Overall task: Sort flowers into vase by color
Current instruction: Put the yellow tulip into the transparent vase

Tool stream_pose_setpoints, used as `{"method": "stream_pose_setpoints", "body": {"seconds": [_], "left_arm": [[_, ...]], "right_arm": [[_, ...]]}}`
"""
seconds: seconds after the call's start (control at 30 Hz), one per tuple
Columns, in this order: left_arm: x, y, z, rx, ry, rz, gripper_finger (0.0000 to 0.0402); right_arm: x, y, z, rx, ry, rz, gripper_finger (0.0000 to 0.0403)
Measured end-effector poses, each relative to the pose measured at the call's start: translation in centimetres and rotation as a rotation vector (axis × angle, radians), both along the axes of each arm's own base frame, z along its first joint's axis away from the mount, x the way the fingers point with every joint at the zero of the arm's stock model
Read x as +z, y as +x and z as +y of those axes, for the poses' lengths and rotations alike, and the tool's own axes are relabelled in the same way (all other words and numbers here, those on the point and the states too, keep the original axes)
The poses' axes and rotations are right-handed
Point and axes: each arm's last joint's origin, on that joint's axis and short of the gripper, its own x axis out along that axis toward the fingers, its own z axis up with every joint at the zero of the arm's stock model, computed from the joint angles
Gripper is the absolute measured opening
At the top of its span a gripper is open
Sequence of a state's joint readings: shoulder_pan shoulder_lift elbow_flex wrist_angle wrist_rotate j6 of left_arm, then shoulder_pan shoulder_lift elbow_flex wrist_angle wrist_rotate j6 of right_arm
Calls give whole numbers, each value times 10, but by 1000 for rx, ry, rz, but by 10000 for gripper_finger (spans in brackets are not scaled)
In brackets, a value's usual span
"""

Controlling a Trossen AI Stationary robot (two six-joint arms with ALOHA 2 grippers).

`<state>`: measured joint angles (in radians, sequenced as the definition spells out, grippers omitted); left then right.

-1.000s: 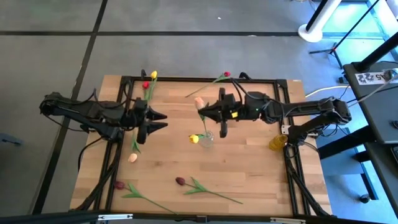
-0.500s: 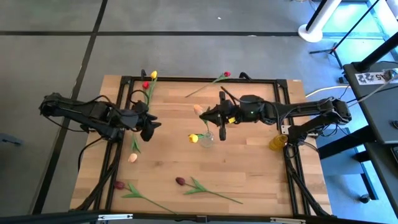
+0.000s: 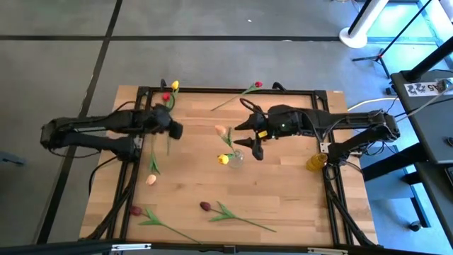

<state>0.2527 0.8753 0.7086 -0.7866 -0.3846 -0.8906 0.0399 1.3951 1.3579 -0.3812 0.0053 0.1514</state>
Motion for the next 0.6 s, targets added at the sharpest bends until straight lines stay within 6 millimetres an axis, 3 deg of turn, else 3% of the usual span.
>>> {"method": "stream_pose_setpoints", "body": {"seconds": [0.2, 0.37, 0.6], "left_arm": [[-17, -1, 48, 150, 21, 170, 195], [-43, 5, 85, 242, -29, 264, 195], [-81, 16, 125, 334, -84, 268, 195]], "right_arm": [[43, -16, 0, 1, 21, 28, 270], [69, -25, -1, -12, 30, -4, 270], [73, -32, 11, -38, 24, 37, 271]]}}
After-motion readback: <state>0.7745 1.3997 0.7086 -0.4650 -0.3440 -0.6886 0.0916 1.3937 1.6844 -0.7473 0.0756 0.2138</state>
